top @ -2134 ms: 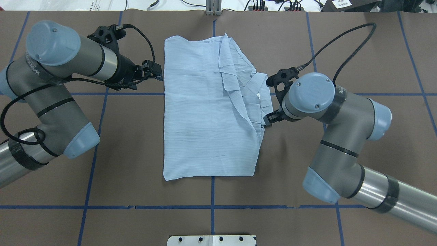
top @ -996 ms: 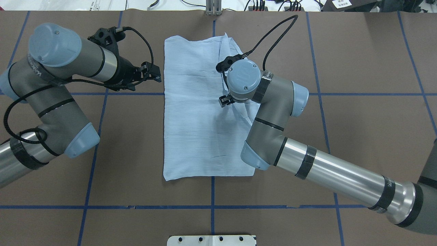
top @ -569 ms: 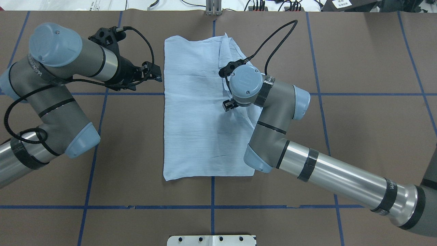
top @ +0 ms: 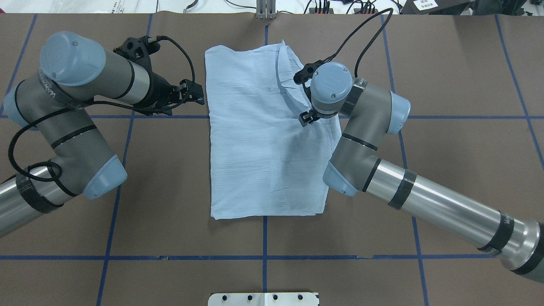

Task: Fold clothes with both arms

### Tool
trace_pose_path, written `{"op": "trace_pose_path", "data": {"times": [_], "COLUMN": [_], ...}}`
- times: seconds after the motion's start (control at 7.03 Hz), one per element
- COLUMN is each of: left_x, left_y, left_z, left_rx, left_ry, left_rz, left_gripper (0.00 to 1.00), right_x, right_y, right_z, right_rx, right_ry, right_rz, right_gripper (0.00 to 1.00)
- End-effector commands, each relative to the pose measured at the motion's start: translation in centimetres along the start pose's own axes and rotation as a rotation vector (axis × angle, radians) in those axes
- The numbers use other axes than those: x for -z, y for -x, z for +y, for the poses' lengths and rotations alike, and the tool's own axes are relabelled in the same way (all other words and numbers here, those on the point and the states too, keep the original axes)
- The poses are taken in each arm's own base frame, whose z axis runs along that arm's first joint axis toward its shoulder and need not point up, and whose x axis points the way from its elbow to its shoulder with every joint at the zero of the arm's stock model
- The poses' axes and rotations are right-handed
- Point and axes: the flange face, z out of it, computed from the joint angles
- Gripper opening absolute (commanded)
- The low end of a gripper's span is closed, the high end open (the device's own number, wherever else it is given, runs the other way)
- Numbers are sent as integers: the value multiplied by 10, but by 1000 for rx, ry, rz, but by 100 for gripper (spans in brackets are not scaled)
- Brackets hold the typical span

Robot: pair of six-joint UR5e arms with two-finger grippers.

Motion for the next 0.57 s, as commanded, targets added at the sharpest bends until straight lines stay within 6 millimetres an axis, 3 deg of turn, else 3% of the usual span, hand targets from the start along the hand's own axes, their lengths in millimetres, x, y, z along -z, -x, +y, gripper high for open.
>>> {"op": "trace_pose_path", "data": {"times": [0.0, 0.14, 0.43], "left_x": [-6, -5, -3], "left_y": [-4, -7, -11], "left_z": [10, 10, 11], "left_rx": [-5, -8, -9], "left_ry": [15, 14, 16], "left_rz": [1, 7, 13], "left_gripper": [100, 100, 100], "right_x": [2, -2, 17], "right_y": [-59, -66, -66], "right_z": [3, 7, -1], "right_rx": [18, 22, 8], "right_ry": [19, 24, 11], "right_rz": [-12, -5, -49], "right_gripper": [100, 100, 100]}}
